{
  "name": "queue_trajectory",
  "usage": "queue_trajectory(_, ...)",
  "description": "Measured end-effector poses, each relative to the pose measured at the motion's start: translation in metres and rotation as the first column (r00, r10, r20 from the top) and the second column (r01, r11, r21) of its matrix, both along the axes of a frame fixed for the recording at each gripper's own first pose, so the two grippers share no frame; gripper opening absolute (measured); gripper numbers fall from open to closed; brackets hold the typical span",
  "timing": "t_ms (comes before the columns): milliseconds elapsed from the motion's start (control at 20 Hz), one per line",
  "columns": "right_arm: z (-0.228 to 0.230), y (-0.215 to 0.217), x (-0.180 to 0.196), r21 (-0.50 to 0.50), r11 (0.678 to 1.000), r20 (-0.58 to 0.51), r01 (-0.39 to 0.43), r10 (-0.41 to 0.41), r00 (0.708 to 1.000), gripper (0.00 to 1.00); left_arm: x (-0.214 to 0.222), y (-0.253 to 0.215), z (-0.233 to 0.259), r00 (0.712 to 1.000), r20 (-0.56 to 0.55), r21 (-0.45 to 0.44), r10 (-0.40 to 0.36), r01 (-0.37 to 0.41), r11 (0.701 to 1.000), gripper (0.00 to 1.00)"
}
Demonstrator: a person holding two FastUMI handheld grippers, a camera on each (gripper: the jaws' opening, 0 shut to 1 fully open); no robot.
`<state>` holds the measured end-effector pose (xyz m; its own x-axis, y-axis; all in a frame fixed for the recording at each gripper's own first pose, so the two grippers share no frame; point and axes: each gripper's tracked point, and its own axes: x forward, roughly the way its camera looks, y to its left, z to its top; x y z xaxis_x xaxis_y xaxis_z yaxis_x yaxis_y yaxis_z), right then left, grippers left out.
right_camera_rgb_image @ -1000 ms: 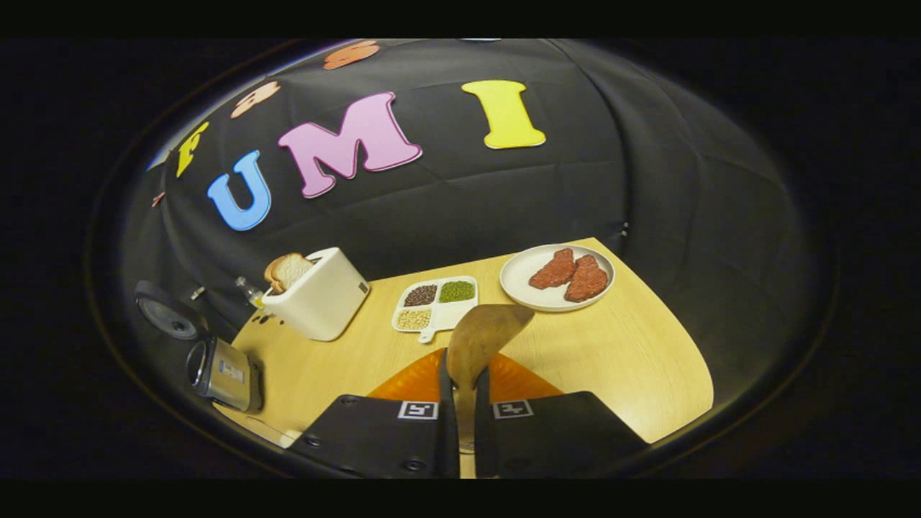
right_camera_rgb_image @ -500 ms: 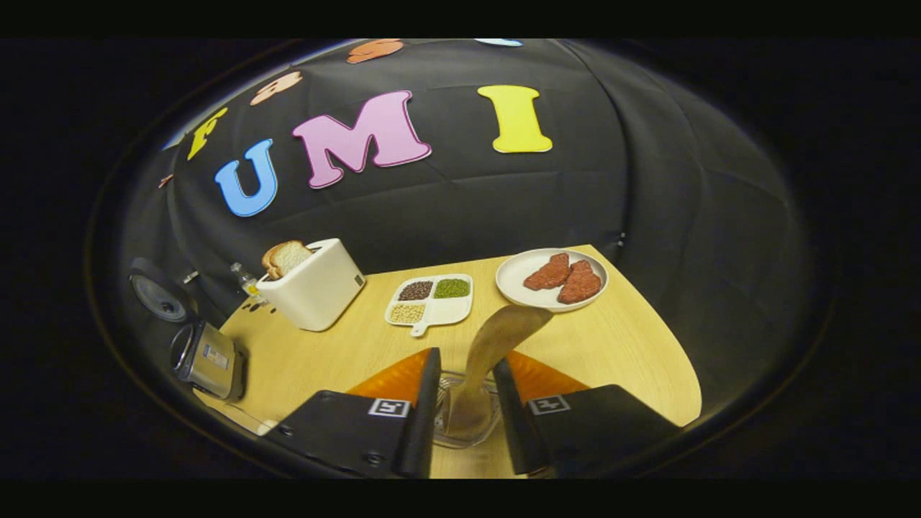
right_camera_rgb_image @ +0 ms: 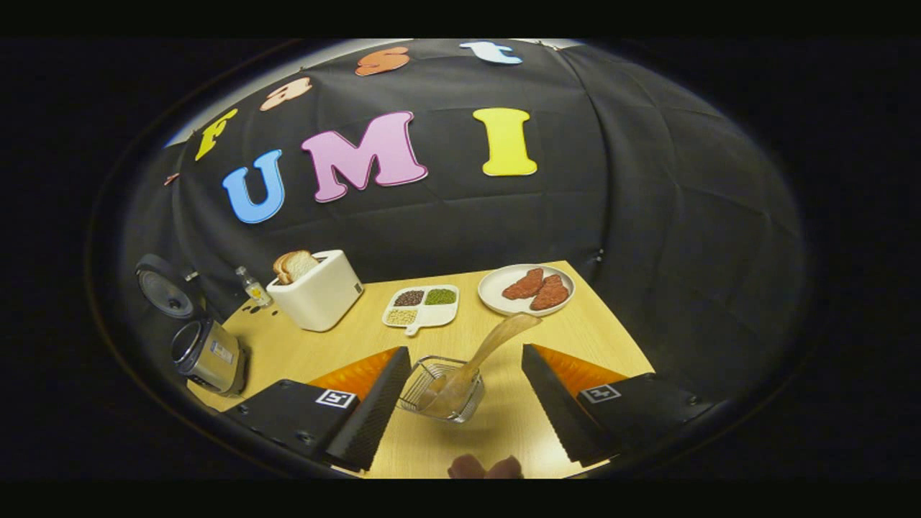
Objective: Close the left gripper, press the button to open the rice cooker; take a wooden spoon from the chopstick holder with the right hand, scoop a spoonful of rice and pour it into the rice cooker, then put the wooden spoon back into the chopstick holder.
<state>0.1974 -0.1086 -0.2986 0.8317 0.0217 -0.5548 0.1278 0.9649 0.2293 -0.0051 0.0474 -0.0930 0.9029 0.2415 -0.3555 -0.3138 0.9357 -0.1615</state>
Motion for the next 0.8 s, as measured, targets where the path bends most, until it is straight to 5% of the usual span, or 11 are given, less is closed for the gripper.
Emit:
queue_trajectory(50,0.009,-0.002,-0.004,0.007,1.000,0.015,0.011,-0.011,1.000,0.89,0.003,0.003,0.000,1.000,0.003,-0.003,-0.005,0.005,1.000,0.90)
queue_trajectory(100,0.017,-0.001,-0.009,0.013,1.000,0.023,0.021,-0.021,1.000,0.96,0.005,0.006,0.000,1.000,0.008,-0.007,-0.011,0.011,1.000,0.90)
queue_trajectory(800,0.149,0.111,-0.083,0.065,0.998,0.126,-0.028,0.020,0.992,0.96,0.054,0.123,0.014,0.990,0.128,-0.050,-0.064,0.071,0.996,0.90)
